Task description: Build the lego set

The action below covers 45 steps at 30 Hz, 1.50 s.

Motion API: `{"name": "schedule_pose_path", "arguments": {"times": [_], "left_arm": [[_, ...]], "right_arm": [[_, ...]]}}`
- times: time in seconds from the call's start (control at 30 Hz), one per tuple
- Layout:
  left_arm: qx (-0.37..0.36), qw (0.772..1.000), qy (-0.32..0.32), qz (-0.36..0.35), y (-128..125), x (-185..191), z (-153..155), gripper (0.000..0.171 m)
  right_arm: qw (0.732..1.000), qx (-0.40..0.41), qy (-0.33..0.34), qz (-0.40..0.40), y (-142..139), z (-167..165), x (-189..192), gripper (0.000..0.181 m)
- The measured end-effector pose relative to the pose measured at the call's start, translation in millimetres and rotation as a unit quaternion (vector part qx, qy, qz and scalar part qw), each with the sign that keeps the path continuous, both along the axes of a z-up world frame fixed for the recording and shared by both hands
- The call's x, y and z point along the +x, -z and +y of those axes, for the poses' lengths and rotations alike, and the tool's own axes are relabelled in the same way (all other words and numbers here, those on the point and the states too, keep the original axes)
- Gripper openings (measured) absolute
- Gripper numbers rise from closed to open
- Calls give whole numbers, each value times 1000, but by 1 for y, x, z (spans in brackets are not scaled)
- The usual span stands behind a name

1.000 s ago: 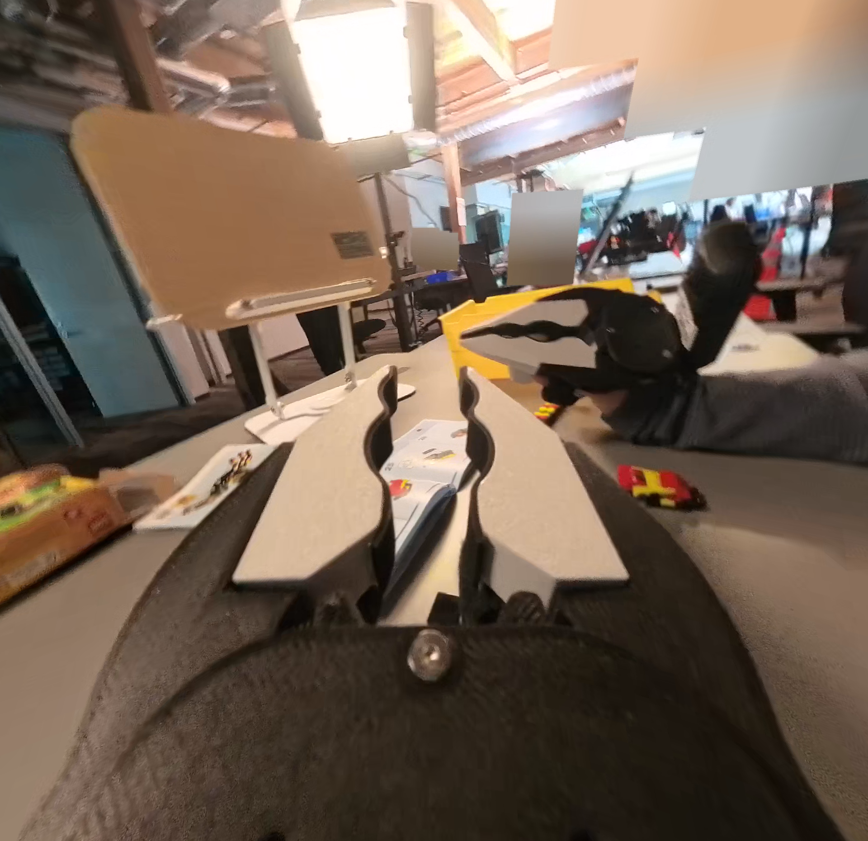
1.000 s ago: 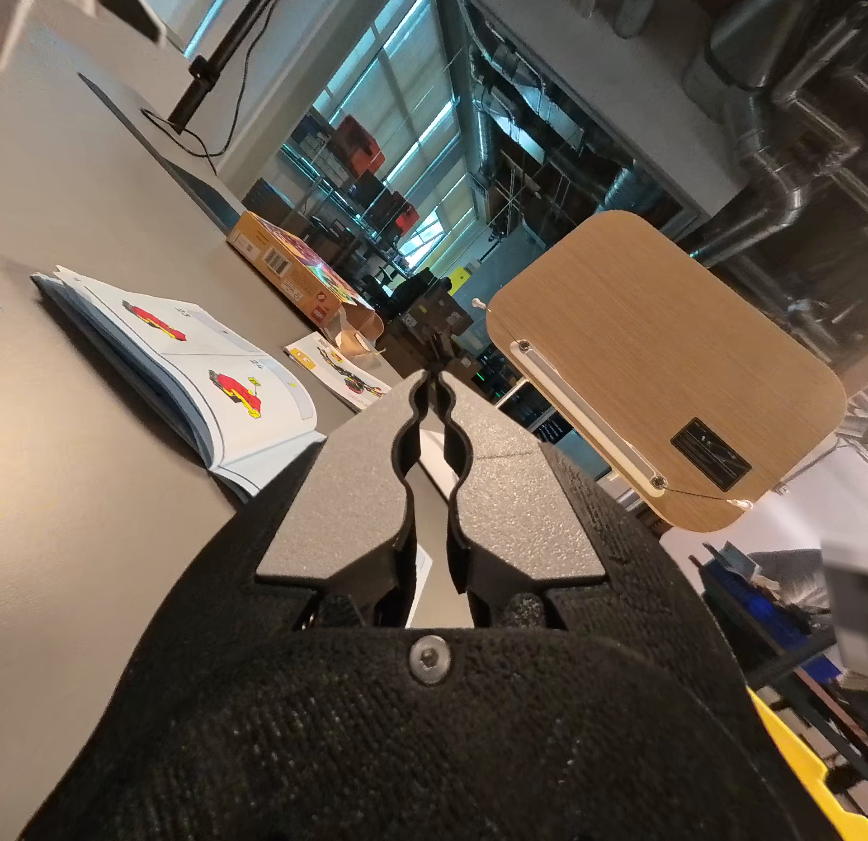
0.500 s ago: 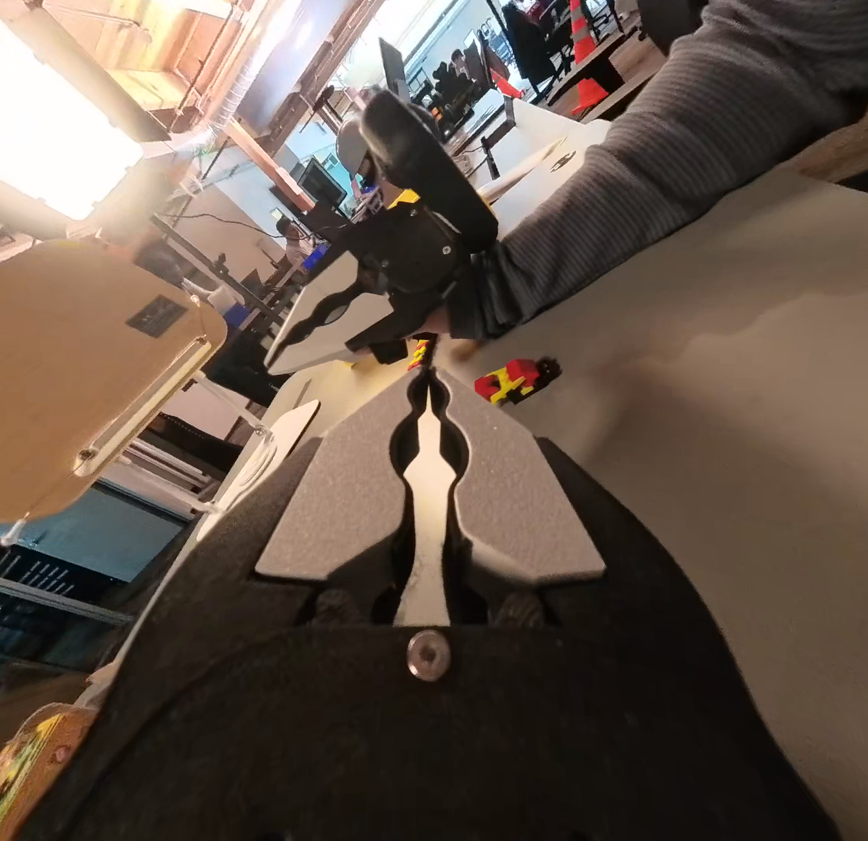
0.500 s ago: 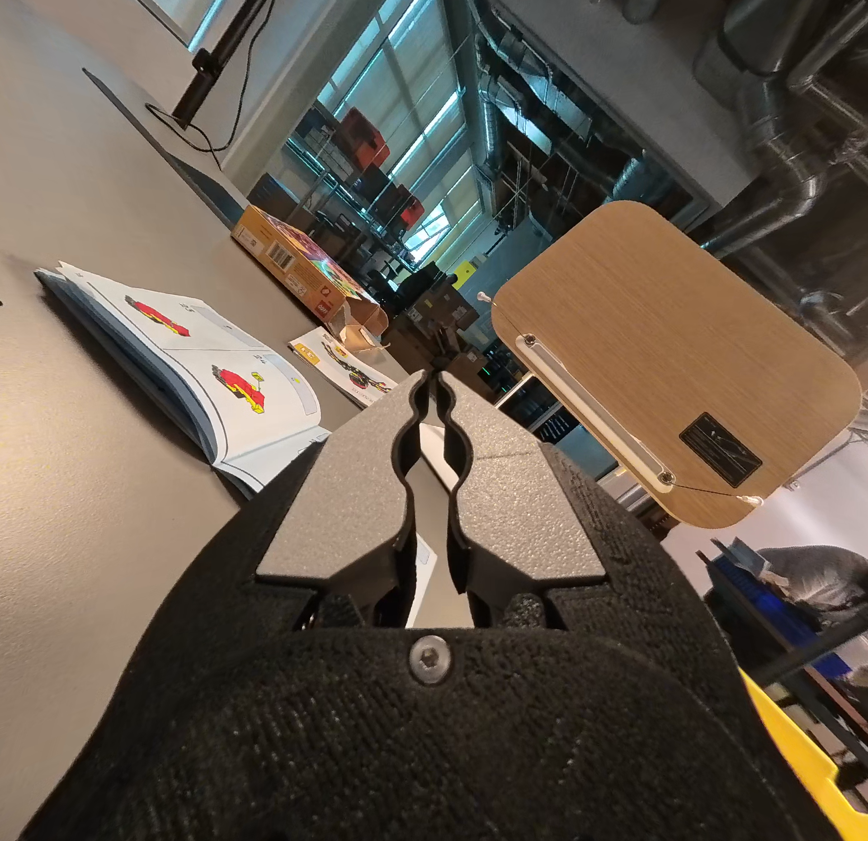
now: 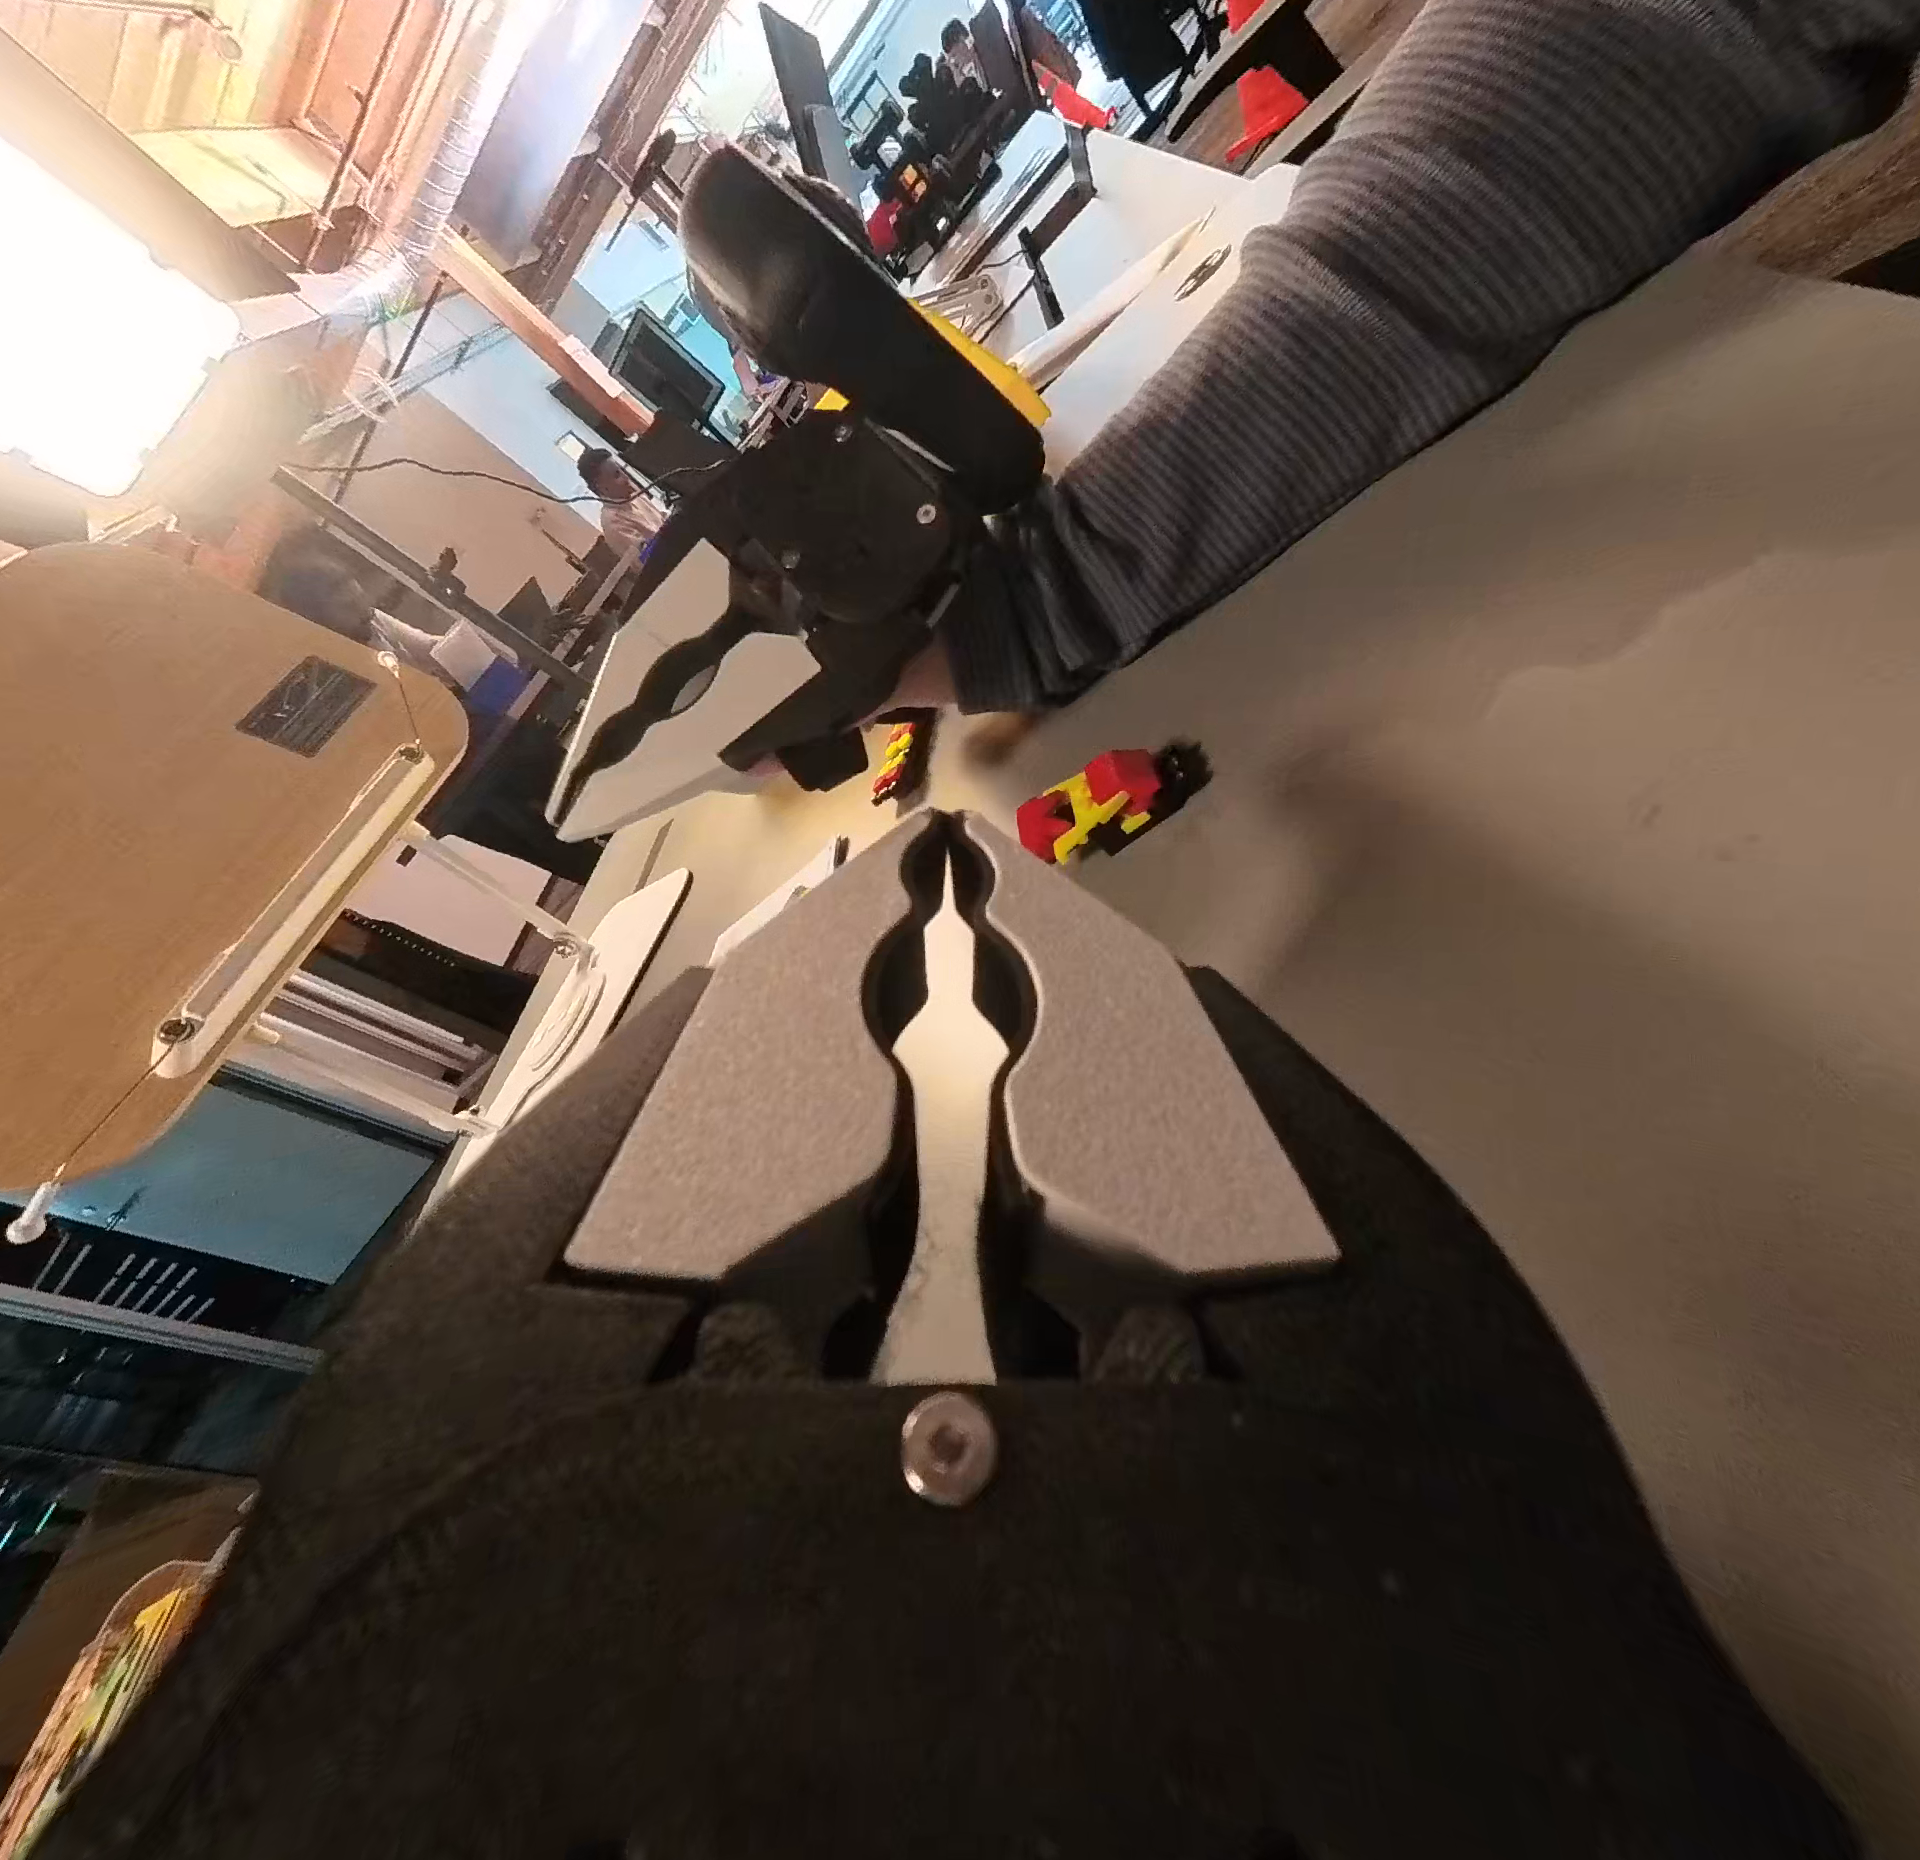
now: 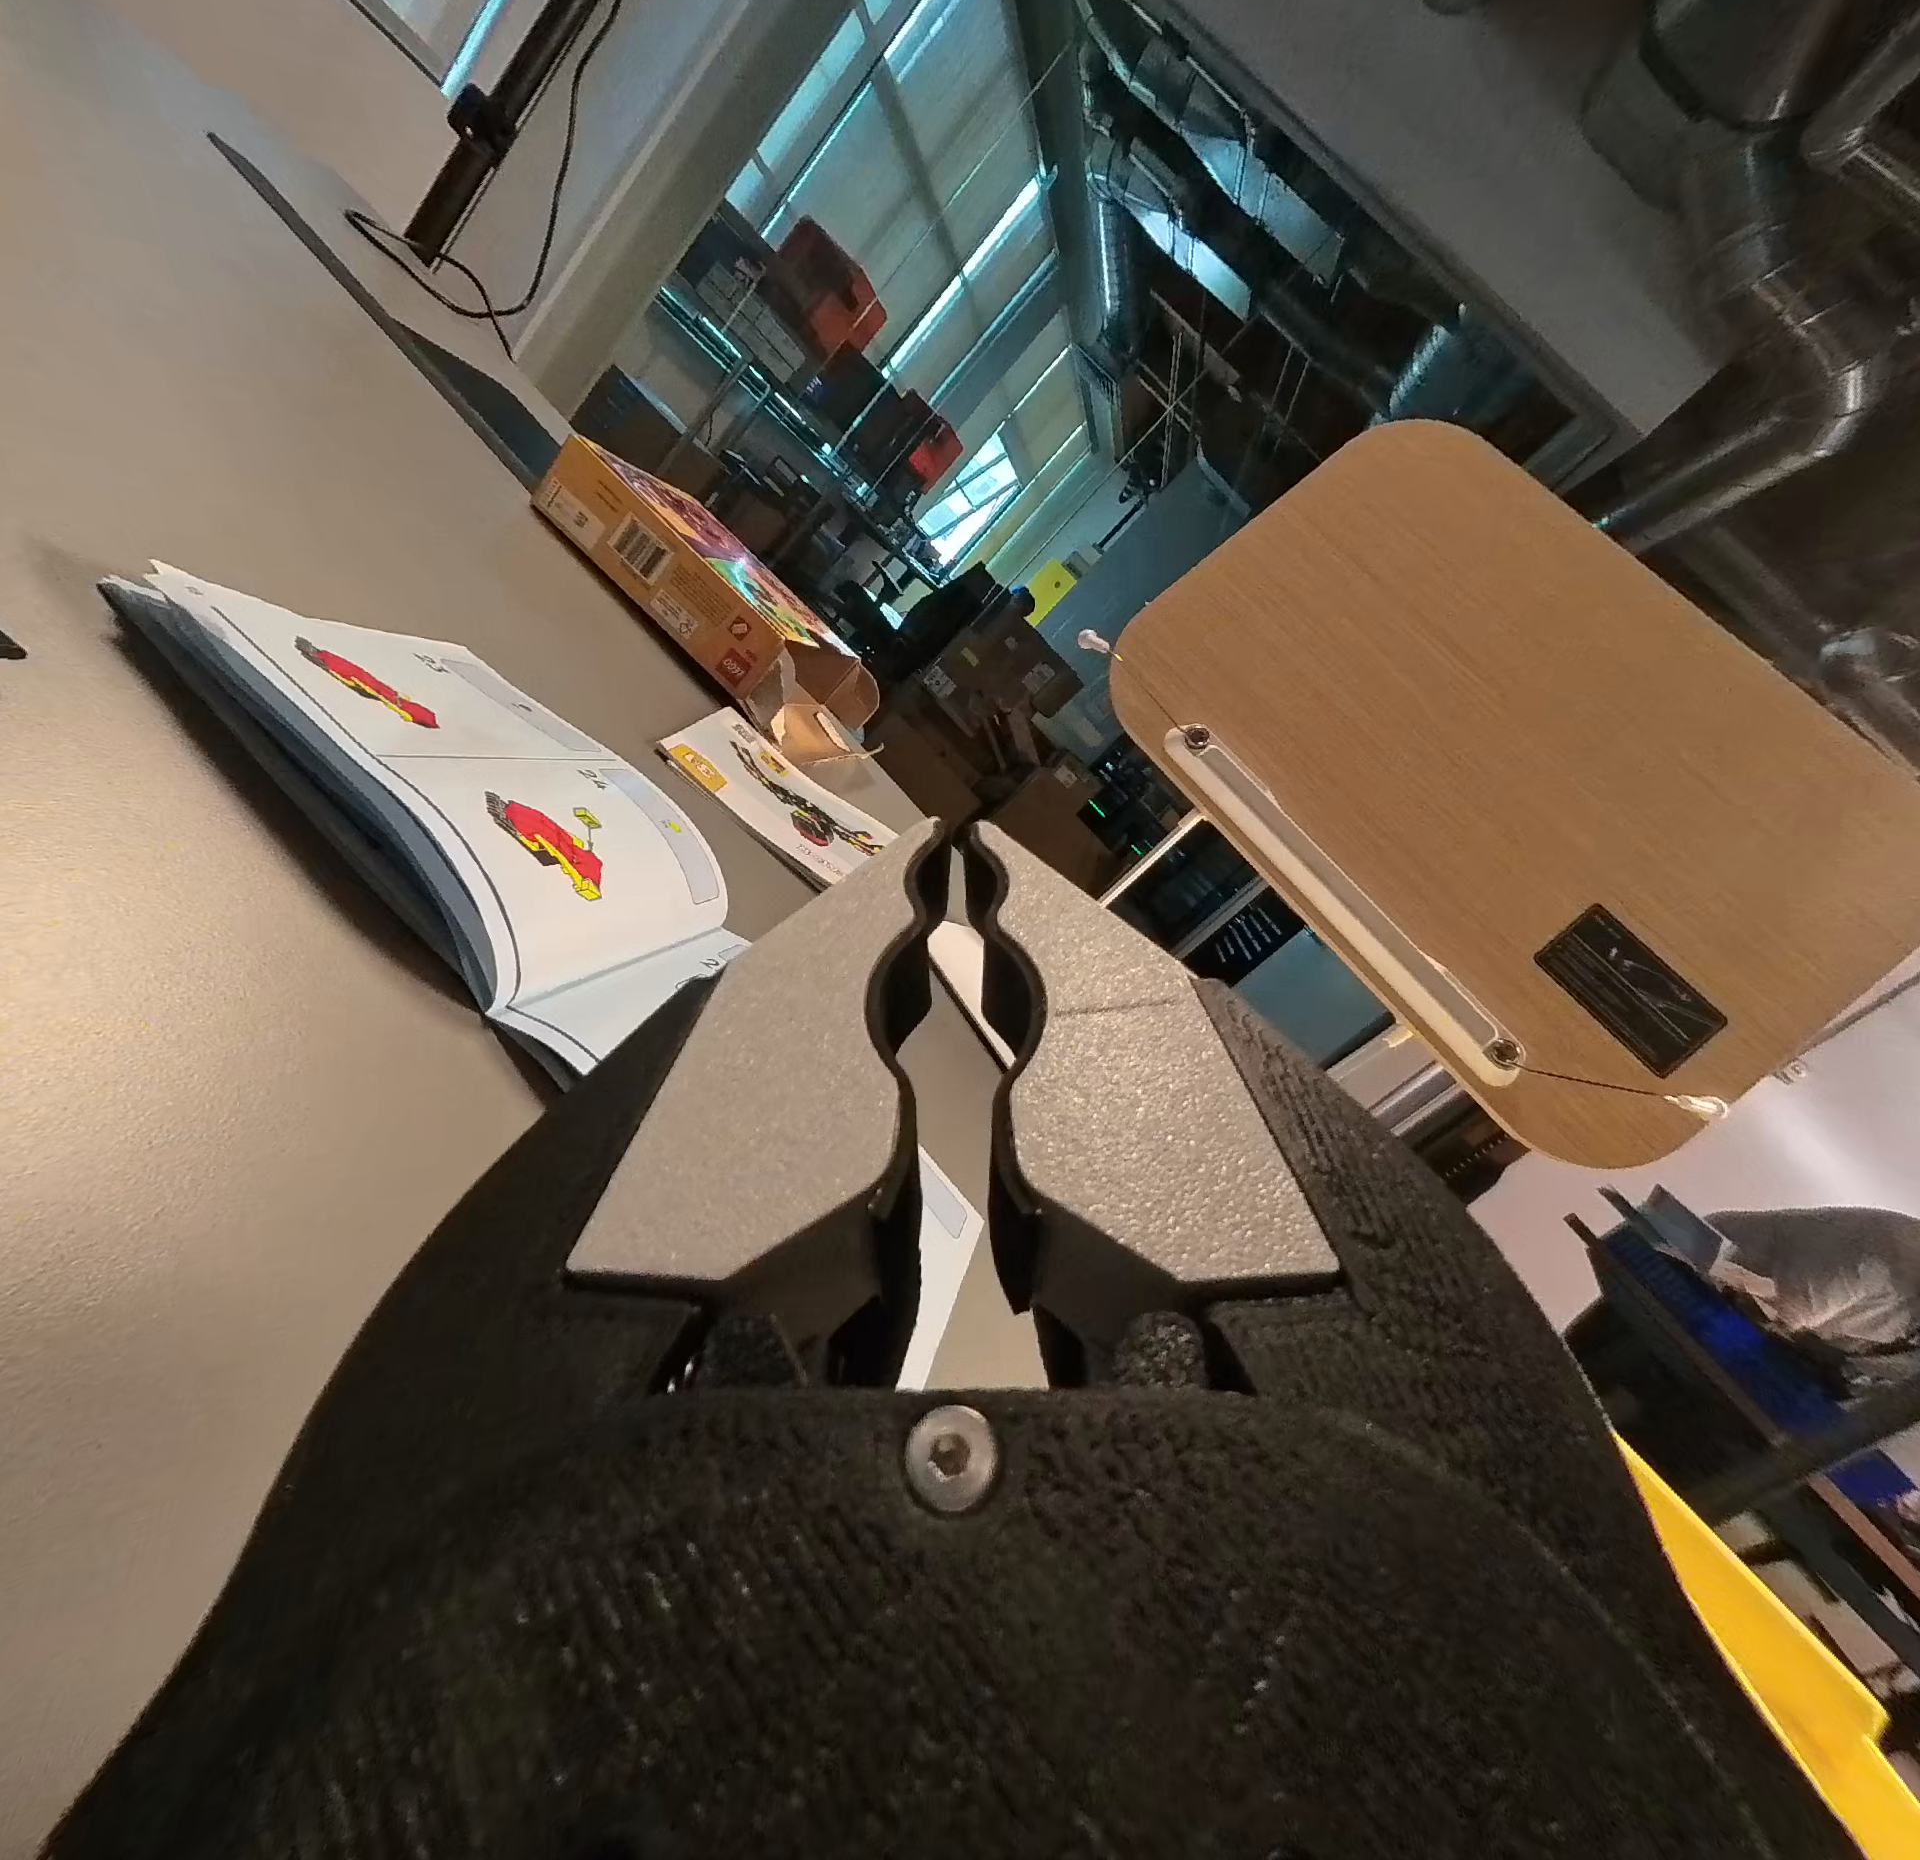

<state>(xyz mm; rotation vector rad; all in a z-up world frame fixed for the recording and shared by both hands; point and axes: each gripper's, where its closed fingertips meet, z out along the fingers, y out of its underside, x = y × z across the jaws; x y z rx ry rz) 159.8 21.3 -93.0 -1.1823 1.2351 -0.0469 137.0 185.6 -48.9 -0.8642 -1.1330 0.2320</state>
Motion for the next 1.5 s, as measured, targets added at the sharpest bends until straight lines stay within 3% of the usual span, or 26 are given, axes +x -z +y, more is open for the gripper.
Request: {"name": "schedule_pose_path", "arguments": {"times": [0.67,1.03,1.23,1.37,1.5], "left_arm": [[3,1000,0,11,3,0,2,0],[25,998,-52,34,5,-7,26,0],[60,985,-149,63,2,-31,10,0],[60,974,-216,32,-11,-55,-8,0],[111,942,-313,54,-26,-101,-28,0]], "right_arm": [[1000,1,-1,-3,1,1,-1,0],[1000,-4,-7,9,-2,0,1,0],[1000,-9,-11,21,-5,0,3,0],[999,-14,-16,25,-5,-1,3,0],[999,-14,-16,30,-7,-1,5,0]]}}
